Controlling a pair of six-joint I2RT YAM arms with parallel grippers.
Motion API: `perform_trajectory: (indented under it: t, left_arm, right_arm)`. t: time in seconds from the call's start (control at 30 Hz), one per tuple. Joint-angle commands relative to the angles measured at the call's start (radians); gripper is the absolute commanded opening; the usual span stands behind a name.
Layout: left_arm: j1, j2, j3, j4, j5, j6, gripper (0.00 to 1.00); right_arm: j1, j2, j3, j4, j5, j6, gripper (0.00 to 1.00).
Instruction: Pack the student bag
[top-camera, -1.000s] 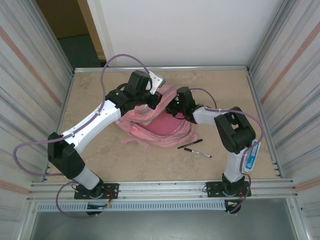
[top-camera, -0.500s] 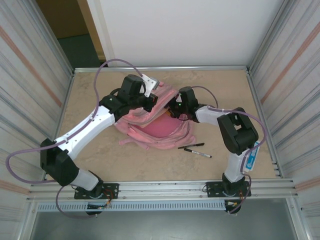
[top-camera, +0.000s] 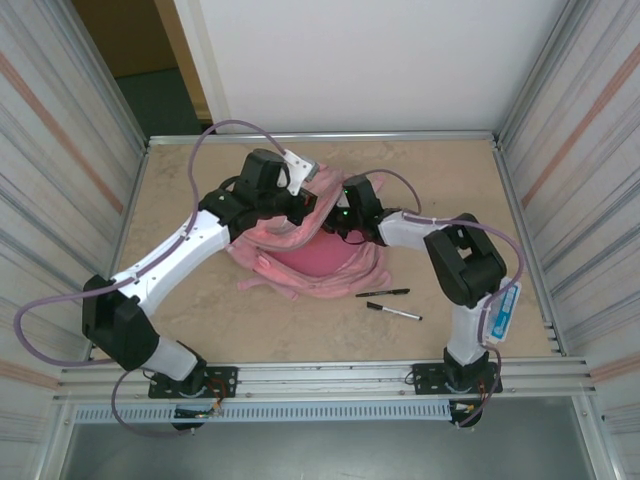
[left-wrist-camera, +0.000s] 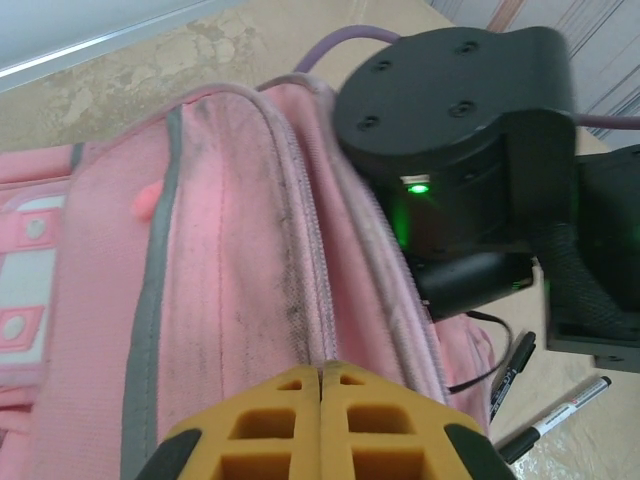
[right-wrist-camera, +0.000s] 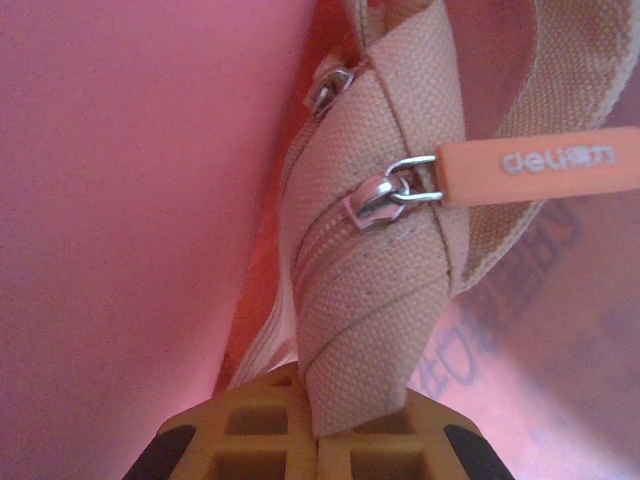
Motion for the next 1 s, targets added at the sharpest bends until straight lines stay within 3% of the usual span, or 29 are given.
perform_trajectory:
  t: [0.0, 0.17, 0.37, 0.53, 0.87, 0.97]
  left_arm:
    - [-0.01, -0.047, -0.004, 0.08, 0.124, 0.02, 0.0]
    - [0.005, -0.102, -0.063, 0.106, 0.137, 0.024, 0.0]
    - [0.023, -0.125, -0.092, 0.112, 0.171, 0.026, 0.0]
    - [0.059, -0.127, -0.112, 0.112, 0.161, 0.016, 0.0]
    - [0.12, -0.127, -0.198, 0.167, 0.125, 0.021, 0.0]
    - [0.122, -0.09, -0.191, 0.172, 0.117, 0.022, 0.0]
  right_arm:
    - [0.004, 0.086, 0.064, 0.051, 0.056, 0.063, 0.02]
    - [-0.029, 0.212, 0.195, 0.044, 0.007, 0.087, 0.05]
    - [-0.062, 0.301, 0.234, 0.135, -0.096, 0.184, 0.2]
    - [-0.119, 0.218, 0.15, 0.099, -0.096, 0.18, 0.32]
    - [-0.199, -0.028, -0.027, 0.017, -0.194, 0.107, 0.41]
    - [-0.214, -0.125, -0.095, -0.07, -0.164, 0.023, 0.42]
